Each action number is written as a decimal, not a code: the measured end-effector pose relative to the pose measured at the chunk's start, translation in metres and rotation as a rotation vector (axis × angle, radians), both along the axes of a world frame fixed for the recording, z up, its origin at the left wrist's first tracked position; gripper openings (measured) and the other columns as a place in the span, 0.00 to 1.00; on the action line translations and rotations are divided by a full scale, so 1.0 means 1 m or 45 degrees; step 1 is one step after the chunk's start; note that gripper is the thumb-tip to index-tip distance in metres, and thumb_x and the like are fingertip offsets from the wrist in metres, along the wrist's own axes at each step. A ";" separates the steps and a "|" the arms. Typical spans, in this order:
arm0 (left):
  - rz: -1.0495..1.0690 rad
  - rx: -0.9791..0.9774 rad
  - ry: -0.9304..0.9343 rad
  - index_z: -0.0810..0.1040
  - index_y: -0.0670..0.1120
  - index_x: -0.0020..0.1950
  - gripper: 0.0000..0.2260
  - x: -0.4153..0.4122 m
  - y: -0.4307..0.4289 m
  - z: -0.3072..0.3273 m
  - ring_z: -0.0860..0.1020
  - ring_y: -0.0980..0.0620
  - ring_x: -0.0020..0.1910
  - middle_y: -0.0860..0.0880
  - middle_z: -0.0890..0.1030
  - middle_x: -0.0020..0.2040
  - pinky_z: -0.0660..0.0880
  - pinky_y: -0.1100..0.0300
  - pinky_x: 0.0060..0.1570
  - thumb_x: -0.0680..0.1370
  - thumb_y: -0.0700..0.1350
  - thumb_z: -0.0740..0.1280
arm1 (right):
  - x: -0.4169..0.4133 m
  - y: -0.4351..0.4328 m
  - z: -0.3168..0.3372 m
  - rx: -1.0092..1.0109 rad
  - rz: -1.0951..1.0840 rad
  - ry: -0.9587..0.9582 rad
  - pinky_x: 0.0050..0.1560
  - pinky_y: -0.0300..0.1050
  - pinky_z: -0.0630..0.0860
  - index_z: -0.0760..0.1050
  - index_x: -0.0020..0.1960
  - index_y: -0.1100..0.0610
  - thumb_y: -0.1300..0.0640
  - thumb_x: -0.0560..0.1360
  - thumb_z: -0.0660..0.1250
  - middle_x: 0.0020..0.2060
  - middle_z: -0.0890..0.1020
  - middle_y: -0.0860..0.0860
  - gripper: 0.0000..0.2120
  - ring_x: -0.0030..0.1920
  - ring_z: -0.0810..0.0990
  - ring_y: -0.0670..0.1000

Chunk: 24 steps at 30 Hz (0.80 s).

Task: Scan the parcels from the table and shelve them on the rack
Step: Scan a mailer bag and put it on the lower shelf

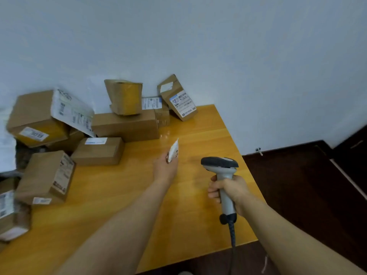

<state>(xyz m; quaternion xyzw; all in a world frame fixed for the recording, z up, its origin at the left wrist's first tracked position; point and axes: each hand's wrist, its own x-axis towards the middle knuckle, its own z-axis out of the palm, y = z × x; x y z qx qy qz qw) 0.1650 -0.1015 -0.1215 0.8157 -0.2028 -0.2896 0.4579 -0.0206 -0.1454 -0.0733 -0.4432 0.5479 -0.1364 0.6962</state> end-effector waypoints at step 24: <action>1.093 -0.679 0.339 0.78 0.40 0.50 0.07 -0.073 0.388 0.134 0.81 0.45 0.39 0.40 0.82 0.44 0.78 0.54 0.37 0.76 0.30 0.65 | -0.018 0.261 0.119 -0.368 1.140 -0.248 0.25 0.40 0.69 0.75 0.44 0.62 0.67 0.70 0.71 0.29 0.80 0.58 0.06 0.23 0.74 0.51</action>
